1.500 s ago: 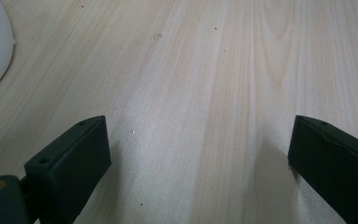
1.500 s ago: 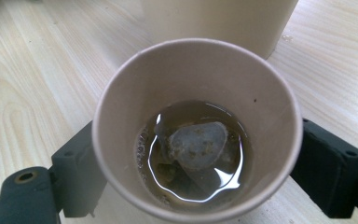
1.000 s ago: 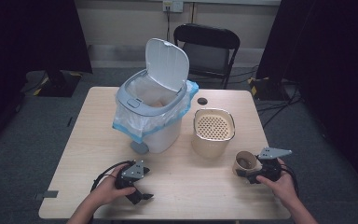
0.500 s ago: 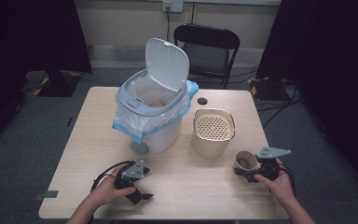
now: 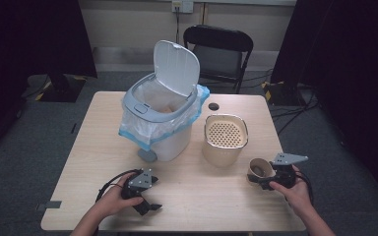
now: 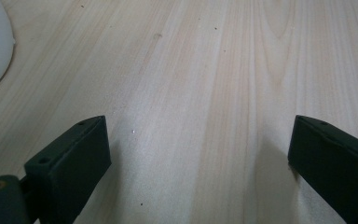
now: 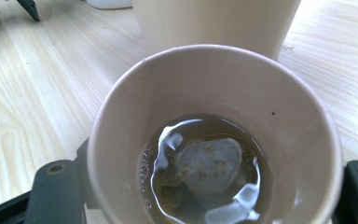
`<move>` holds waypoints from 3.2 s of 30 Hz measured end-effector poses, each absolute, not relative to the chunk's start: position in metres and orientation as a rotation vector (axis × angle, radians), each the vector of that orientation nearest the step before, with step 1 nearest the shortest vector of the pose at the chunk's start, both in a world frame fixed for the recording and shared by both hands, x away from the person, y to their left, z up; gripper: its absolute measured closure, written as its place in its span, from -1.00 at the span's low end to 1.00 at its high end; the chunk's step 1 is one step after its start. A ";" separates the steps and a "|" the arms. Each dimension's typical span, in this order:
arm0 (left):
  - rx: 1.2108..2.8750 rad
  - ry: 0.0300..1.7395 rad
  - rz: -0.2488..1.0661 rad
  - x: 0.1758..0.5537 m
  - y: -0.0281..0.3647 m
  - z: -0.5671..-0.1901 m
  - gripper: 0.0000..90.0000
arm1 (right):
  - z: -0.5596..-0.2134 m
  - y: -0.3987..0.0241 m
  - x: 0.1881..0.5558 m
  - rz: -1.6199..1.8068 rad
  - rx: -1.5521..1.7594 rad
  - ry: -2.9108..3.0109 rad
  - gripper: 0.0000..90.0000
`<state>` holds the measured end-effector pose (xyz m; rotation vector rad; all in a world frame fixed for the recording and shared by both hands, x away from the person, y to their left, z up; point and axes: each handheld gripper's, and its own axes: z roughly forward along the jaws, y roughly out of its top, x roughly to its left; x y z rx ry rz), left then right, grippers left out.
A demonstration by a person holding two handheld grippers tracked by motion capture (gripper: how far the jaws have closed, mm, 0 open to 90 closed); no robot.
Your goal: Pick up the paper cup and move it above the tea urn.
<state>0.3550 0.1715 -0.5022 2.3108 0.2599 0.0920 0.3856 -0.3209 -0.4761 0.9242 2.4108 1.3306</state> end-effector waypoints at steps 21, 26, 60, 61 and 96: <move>2.315 0.249 0.090 0.355 0.171 -0.502 -0.92 | -0.450 -0.327 0.416 1.221 0.917 2.407 -0.42; 2.320 0.247 0.083 0.355 0.171 -0.502 -0.94 | -0.445 -0.327 0.425 1.203 0.916 2.410 -0.42; 2.320 0.248 0.083 0.355 0.171 -0.502 -0.94 | -0.413 -0.328 0.481 1.162 0.923 2.416 -0.42; 2.321 0.248 0.084 0.355 0.171 -0.502 -0.94 | -0.411 -0.329 0.483 1.161 0.923 2.415 -0.42; 2.338 0.237 0.086 0.355 0.170 -0.502 -1.00 | -0.375 -0.310 0.546 1.132 0.937 2.370 -0.40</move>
